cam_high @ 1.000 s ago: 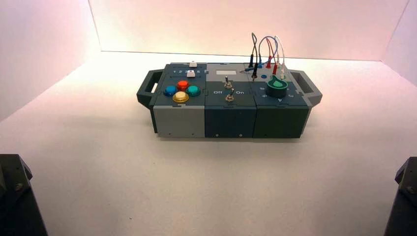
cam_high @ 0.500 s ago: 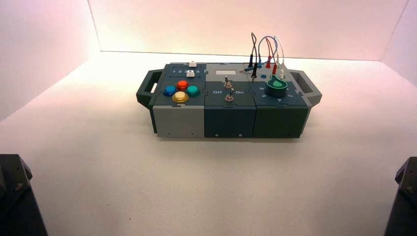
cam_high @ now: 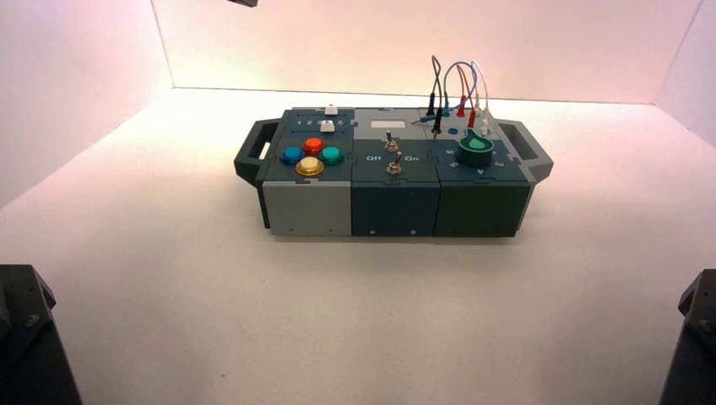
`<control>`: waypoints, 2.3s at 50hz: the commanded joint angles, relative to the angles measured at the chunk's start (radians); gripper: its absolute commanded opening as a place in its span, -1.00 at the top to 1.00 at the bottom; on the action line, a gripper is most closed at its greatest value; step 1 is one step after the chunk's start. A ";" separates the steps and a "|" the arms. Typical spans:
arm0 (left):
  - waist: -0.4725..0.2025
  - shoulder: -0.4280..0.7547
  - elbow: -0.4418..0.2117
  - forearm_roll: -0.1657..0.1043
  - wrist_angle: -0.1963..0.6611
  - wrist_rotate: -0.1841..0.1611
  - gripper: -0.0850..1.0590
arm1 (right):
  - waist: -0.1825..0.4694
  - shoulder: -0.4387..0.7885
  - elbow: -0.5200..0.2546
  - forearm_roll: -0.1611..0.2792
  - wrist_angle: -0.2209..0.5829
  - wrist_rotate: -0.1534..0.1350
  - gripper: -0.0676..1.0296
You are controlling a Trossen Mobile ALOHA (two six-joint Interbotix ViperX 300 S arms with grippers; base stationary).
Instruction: Move the top slider to position 3.
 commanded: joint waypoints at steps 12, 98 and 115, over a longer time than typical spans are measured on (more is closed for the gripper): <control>-0.008 0.067 -0.098 0.006 0.064 0.035 0.91 | 0.137 0.081 -0.120 0.011 0.213 -0.043 0.91; -0.110 0.680 -0.463 -0.002 0.014 -0.023 0.91 | 0.209 0.103 -0.063 -0.018 0.166 -0.109 0.92; -0.106 0.689 -0.465 0.011 0.011 -0.028 0.91 | 0.209 0.106 -0.061 -0.023 0.167 -0.107 0.92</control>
